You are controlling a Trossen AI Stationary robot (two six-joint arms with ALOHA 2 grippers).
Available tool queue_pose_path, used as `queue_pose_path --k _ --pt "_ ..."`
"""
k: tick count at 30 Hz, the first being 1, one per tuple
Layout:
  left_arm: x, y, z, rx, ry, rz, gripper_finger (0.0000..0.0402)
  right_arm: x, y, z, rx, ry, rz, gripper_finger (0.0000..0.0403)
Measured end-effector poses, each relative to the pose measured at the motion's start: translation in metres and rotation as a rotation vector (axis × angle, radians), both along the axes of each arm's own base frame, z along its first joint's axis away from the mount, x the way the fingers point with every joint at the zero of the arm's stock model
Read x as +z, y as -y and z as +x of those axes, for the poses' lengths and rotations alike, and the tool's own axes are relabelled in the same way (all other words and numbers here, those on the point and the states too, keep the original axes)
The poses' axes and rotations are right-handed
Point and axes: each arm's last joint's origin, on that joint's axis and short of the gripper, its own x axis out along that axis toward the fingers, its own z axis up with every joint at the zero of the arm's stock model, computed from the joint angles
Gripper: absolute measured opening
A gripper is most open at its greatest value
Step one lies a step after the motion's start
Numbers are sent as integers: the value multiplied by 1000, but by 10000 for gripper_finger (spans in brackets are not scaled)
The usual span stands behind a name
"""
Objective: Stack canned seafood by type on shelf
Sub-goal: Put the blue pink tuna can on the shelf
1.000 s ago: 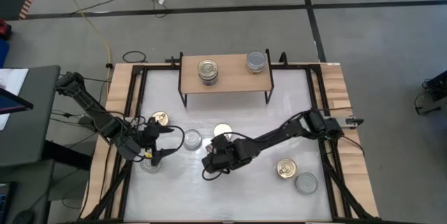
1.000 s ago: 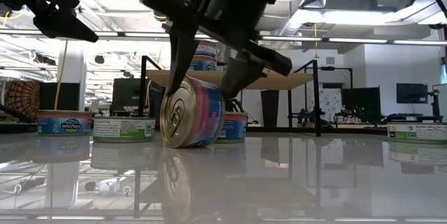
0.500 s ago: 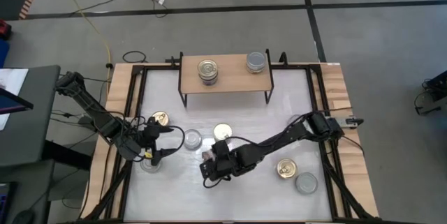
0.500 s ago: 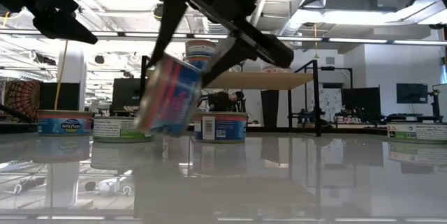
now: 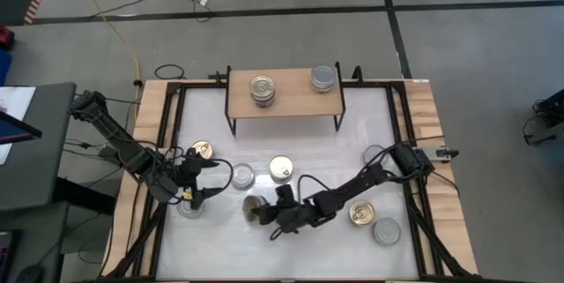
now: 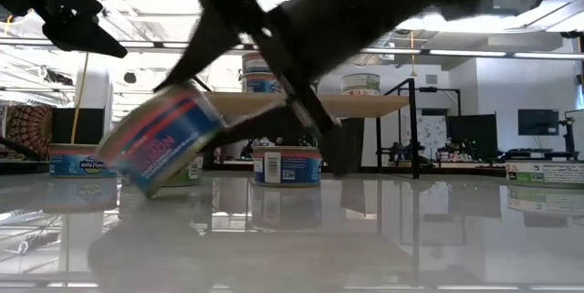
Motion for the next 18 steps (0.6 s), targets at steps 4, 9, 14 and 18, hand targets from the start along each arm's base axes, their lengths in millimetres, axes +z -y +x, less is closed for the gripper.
queue_pose_path --k 4,9,14,18 --pt "0 0 0 0 1 -3 391 -4 1 -22 -55 24 9 216" --pt "0 0 0 -1 0 -3 391 -1 4 -38 -51 1 -11 216" --pt "0 0 0 0 -1 -2 391 0 8 -40 -42 -13 -41 319" --pt "0 0 0 0 -1 -2 391 0 11 -39 -55 -14 -27 382"
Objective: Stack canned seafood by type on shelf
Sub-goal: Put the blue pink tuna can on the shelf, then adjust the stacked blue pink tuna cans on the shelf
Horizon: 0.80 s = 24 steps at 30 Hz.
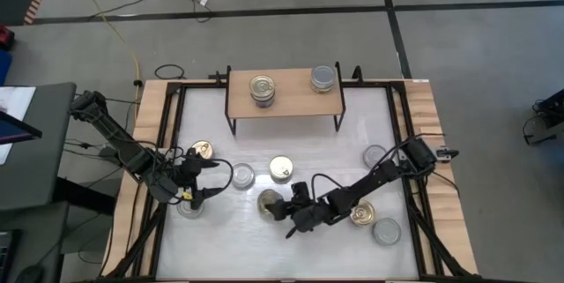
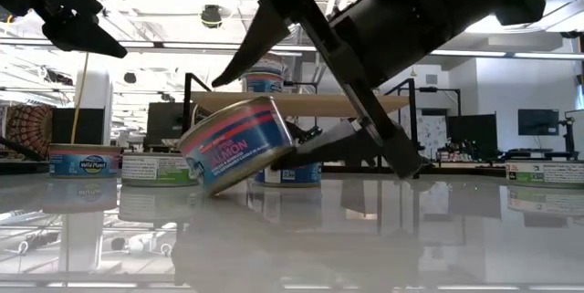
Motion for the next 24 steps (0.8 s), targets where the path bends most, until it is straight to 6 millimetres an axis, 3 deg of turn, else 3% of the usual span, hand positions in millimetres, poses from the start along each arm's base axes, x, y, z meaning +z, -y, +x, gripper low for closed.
queue_pose_path --k 6,13,24 --pt "0 0 0 -3 -1 9 391 -2 4 0 29 -45 28 331" --pt "0 0 0 -4 -2 13 391 6 7 -5 38 -87 15 331" --pt "0 0 0 -3 -2 12 391 57 30 -38 14 -262 -63 333"
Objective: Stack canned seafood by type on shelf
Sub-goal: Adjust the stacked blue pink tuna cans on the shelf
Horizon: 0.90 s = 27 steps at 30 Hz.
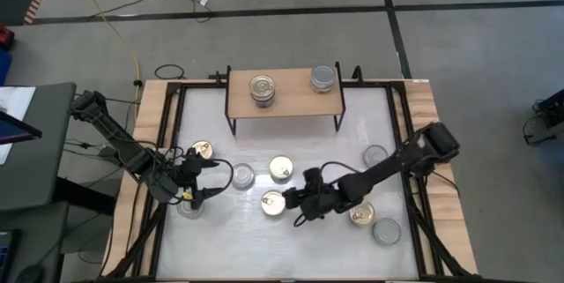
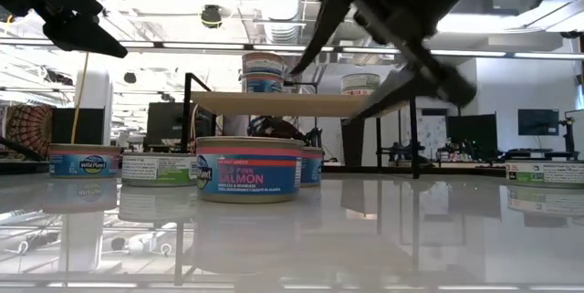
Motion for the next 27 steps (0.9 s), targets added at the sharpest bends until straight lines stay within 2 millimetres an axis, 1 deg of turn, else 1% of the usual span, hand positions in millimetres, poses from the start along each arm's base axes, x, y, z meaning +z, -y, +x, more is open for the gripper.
queue_pose_path --k 3,6,9,11,15,19,23,27 --pt "0 0 0 4 2 -9 391 16 5 -10 -1 -13 -6 333" --pt "0 0 0 26 10 -65 391 29 6 -18 6 -9 -5 334" --pt "1 2 2 61 37 -149 391 38 5 -25 56 -17 -15 334" --pt "2 5 6 77 65 -202 391 40 5 -31 64 -50 -29 332" --pt "0 17 19 76 104 -242 391 37 9 -45 64 -184 -63 331" --pt "-8 31 36 110 136 -233 391 38 14 -62 71 -315 -108 332" --pt "-10 42 51 192 144 -268 391 46 14 -76 145 -381 -168 331" --pt "-9 44 65 256 146 -314 391 53 17 -85 249 -434 -218 331"
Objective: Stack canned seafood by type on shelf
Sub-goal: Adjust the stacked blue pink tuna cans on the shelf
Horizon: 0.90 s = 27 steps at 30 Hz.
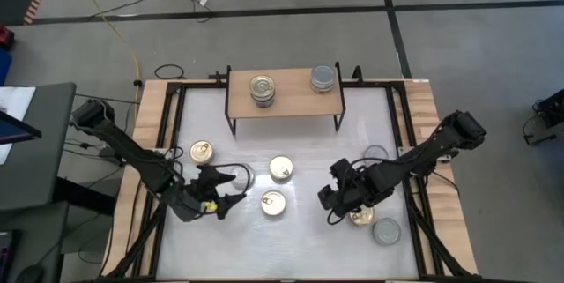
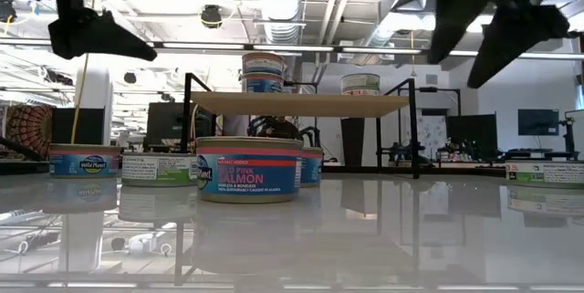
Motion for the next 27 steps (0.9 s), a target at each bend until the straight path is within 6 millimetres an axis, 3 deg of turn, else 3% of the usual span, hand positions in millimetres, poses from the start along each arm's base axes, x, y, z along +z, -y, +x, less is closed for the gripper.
queue_pose_path --k 4,9,14,18,22,27 --pt "10 -2 13 59 28 -61 389 8 8 -8 80 -38 -51 323" --pt "27 -2 24 61 -19 31 383 27 17 -23 189 -40 -131 307" --pt "39 -5 27 56 -54 100 383 37 34 -51 250 69 -151 298" --pt "40 -5 28 -8 -94 205 382 41 54 -61 244 265 -150 282" --pt "41 -10 24 -103 -151 132 382 49 78 -48 182 460 -217 267" --pt "48 -37 1 -94 -253 78 382 55 115 -7 198 529 -231 236"
